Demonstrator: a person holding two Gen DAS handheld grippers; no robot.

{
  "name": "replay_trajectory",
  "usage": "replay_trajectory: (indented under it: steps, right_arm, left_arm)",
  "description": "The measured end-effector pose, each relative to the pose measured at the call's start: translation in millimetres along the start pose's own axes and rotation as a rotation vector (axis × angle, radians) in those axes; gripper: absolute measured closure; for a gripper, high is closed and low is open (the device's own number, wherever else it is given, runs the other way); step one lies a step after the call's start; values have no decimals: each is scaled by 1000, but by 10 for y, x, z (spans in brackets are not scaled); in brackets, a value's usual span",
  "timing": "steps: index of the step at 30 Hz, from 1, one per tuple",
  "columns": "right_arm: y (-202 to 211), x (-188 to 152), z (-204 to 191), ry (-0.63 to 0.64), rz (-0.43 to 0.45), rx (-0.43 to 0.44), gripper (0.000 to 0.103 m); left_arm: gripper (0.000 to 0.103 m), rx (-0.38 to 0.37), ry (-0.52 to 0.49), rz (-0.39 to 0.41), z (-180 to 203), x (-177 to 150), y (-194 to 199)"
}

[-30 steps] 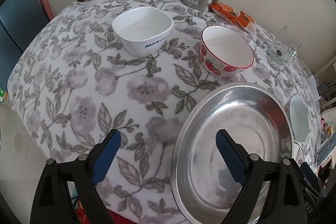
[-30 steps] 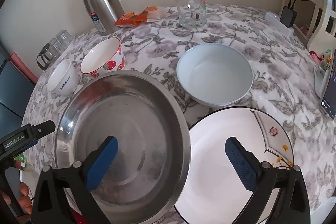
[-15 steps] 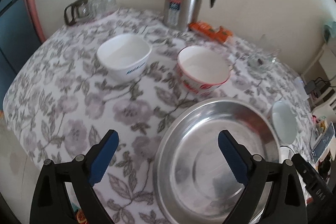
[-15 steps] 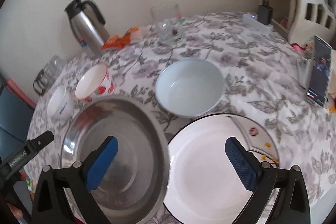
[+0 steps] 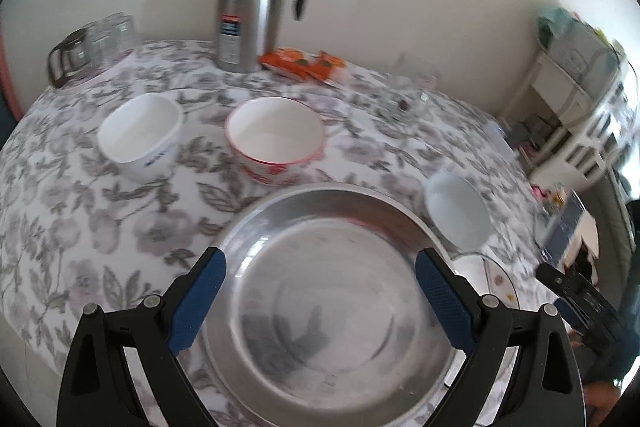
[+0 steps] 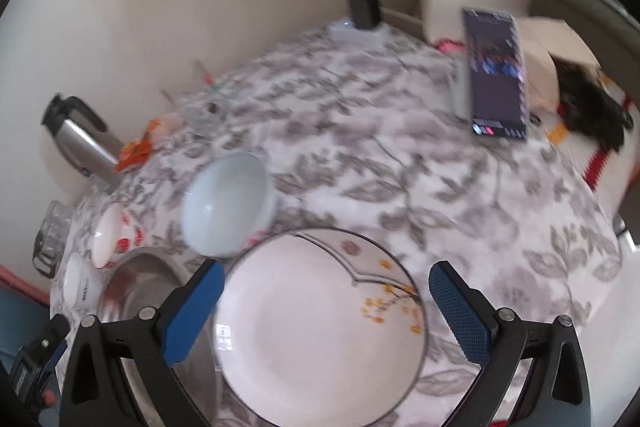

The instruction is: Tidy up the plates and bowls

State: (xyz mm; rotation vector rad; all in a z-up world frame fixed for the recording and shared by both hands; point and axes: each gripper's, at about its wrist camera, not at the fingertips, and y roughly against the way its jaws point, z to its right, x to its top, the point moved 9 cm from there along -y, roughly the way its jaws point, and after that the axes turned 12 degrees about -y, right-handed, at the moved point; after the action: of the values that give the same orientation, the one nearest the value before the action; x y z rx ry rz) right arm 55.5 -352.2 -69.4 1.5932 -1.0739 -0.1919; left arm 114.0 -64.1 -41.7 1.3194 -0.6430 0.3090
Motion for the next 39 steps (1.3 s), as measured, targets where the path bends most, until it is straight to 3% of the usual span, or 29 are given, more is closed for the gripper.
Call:
replay_trajectory:
  steps: [11, 25, 31, 33, 39]
  right_arm:
    - [-176, -124, 482, -123, -95, -72, 0]
    - [-244, -76, 695, -175, -119, -90, 0]
    - [-284, -76, 803, -205, -122, -106, 0]
    - [-302, -83, 802, -205, -127, -104, 0]
    - [-344, -147, 740, -205, -150, -77, 3]
  left_arm:
    - [7, -77, -126, -97, 510, -29, -154]
    - [7, -176, -300, -207, 1308, 167, -465]
    - [8, -168, -405, -251, 1595, 161, -730]
    - [9, -188, -426, -273, 1661, 145, -807]
    - [26, -215, -481, -321, 1770, 105, -942]
